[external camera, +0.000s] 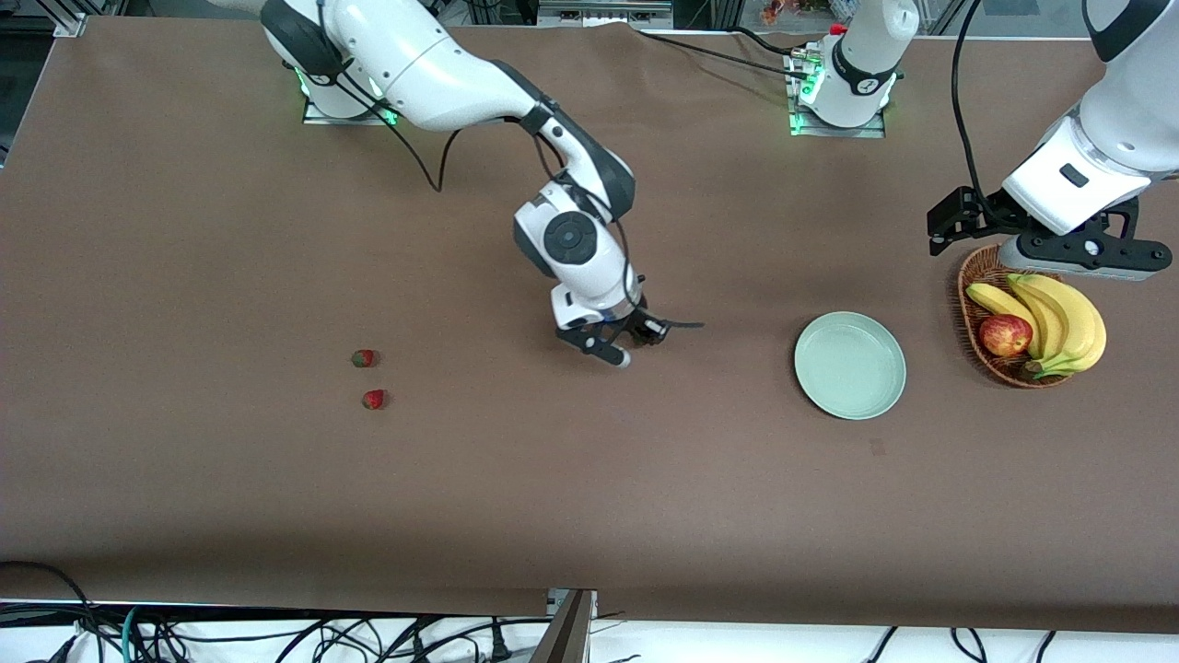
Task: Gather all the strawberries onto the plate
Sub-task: 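Carry the strawberry with the right gripper toward the table middle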
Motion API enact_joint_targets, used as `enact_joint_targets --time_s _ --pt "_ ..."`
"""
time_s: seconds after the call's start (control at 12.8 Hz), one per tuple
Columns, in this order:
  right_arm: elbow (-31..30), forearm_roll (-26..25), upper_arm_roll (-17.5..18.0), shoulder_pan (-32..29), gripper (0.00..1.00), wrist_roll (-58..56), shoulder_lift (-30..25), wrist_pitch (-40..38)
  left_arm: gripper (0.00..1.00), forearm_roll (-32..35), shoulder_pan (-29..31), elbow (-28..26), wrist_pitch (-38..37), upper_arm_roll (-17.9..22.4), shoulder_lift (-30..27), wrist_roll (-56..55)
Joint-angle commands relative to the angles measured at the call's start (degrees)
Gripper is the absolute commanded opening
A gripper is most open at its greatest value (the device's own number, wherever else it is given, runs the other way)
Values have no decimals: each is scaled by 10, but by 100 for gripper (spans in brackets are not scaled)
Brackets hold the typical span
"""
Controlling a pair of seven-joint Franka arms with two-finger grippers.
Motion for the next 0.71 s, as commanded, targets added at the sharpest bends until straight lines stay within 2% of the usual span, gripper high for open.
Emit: enact_joint_targets --time_s 0.0,0.08,0.24,0.39,0.55,0.63 --pt "24 3 -6 15 14 30 18 12 100 -5 2 13 -17 -1 1 -1" --pt "23 3 -6 16 15 30 20 12 100 -5 2 13 -26 2 1 0" --pt "18 1 -7 17 30 30 21 12 100 -5 2 8 -27 0 15 -1" --pt "8 -16 -8 17 36 28 20 11 100 -5 -1 11 -23 0 53 -1" --pt "2 -38 -12 15 100 26 12 -5 100 -8 -5 13 -13 -1 94 -1" --pt "4 -38 -20 13 100 24 0 -40 100 -9 -9 13 -13 -1 113 -1"
